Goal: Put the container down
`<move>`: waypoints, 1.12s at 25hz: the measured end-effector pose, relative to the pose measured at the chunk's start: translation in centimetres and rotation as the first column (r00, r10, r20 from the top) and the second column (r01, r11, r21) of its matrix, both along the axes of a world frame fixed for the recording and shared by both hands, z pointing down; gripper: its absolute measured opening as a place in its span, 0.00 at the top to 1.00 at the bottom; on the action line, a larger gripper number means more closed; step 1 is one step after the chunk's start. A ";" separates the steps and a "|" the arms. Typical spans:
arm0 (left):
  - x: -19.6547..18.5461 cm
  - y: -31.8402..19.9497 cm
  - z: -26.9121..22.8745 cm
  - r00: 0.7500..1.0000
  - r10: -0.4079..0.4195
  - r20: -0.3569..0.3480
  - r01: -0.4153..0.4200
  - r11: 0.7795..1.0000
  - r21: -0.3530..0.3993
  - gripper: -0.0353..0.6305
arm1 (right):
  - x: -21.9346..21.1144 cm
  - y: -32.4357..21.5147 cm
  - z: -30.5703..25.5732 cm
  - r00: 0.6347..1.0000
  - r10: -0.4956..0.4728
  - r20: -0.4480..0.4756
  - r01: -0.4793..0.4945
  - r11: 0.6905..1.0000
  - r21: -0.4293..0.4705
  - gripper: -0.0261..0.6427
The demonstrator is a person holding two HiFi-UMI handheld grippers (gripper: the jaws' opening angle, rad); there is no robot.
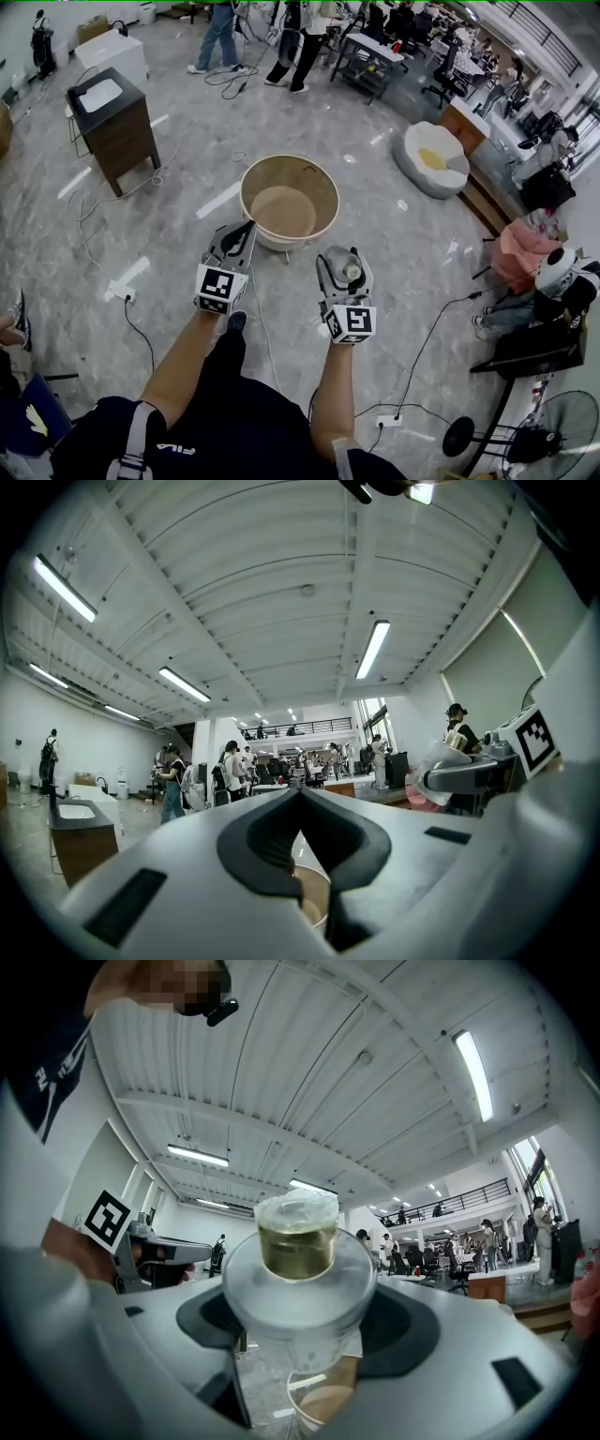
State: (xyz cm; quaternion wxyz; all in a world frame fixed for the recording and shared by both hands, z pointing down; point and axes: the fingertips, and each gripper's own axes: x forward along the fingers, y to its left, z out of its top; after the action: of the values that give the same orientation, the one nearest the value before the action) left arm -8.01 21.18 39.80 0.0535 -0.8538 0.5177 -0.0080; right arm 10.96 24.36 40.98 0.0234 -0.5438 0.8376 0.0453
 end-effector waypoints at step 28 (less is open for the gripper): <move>-0.2 -28.5 -1.0 0.994 0.106 -0.019 -0.106 0.994 -0.013 0.91 | -1.2 -26.7 -1.2 0.996 0.080 0.032 -0.079 0.997 -0.025 0.43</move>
State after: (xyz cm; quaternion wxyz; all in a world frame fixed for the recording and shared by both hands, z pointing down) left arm -8.16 -7.35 38.78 0.0432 -0.8804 0.4722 -0.0007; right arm 9.77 -2.39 39.78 0.0288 -0.5775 0.8154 0.0274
